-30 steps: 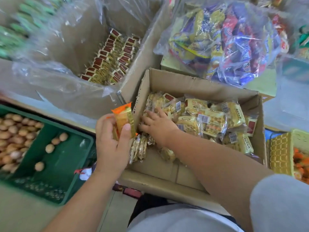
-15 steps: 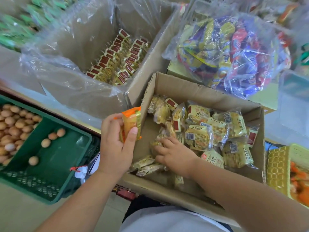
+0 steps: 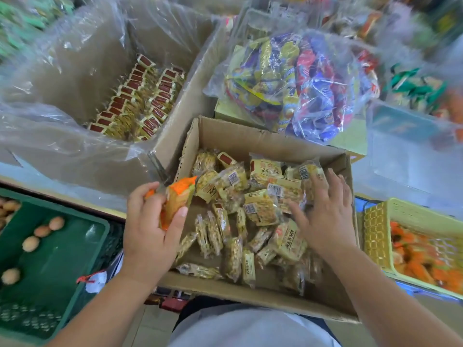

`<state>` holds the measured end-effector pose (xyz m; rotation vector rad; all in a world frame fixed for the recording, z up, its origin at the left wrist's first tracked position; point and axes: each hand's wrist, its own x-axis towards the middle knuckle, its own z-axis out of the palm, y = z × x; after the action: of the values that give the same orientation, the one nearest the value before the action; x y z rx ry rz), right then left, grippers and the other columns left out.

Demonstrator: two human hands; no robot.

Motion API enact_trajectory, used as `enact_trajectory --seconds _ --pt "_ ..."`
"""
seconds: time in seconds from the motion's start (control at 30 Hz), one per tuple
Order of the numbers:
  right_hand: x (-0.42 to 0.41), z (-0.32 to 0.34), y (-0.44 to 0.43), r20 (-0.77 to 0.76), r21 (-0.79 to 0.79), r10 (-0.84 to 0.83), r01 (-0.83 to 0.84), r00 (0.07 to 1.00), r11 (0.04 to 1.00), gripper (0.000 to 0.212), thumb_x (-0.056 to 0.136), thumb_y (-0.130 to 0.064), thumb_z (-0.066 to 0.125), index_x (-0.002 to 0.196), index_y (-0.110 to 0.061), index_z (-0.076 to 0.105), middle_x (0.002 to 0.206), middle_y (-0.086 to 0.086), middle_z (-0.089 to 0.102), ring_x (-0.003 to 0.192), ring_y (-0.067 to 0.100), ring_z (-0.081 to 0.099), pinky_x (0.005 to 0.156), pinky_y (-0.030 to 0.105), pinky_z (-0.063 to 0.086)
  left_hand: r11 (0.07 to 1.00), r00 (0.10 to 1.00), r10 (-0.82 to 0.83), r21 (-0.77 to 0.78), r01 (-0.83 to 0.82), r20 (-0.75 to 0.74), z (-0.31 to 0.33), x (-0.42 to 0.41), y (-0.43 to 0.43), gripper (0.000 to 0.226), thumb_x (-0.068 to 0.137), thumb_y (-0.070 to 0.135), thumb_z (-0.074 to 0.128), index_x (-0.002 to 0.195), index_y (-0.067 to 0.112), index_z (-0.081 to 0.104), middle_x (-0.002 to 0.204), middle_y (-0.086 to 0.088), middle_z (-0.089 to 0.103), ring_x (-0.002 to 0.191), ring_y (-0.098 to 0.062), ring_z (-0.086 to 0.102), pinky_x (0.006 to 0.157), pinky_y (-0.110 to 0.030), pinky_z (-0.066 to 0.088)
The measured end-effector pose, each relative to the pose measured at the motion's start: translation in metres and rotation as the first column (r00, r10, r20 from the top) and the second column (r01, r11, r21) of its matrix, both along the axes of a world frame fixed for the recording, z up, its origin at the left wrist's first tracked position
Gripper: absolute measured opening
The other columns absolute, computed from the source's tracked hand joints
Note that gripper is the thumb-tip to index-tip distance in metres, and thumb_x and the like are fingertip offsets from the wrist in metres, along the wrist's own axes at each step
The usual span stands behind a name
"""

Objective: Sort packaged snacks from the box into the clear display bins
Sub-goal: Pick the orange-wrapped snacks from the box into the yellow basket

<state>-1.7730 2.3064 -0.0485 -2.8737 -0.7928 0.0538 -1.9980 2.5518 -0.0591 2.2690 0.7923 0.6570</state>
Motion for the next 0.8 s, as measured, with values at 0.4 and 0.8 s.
enact_trajectory --seconds 0.4,0.8 --pt "0.016 -0.02 0.013 -0.302 0.042 -0.066 0.083 0.951 0.996 0.09 0.077 -0.093 0.027 0.127 -0.026 0.061 0.151 0.001 0.044 0.145 0.03 0.019 0.112 0.059 0.03 0.98 0.985 -0.104 0.154 0.126 -0.139 -0.001 0.007 -0.007 0.041 0.095 0.048 0.052 0.097 0.008 0.062 0.137 -0.012 0.044 0.115 -0.03 0.05 0.089 -0.051 0.049" --pt "-0.078 -0.022 0.08 -0.455 -0.038 0.397 -0.462 0.797 0.886 0.089 0.084 -0.081 0.043 0.157 -0.038 0.013 0.169 -0.001 0.012 0.154 0.029 0.016 0.119 0.068 0.01 0.985 0.984 -0.132 0.096 0.144 -0.122 0.005 0.012 -0.015 0.049 0.094 0.049 0.051 0.105 0.003 0.066 0.134 -0.012 0.046 0.123 -0.024 0.045 0.095 -0.038 0.039"
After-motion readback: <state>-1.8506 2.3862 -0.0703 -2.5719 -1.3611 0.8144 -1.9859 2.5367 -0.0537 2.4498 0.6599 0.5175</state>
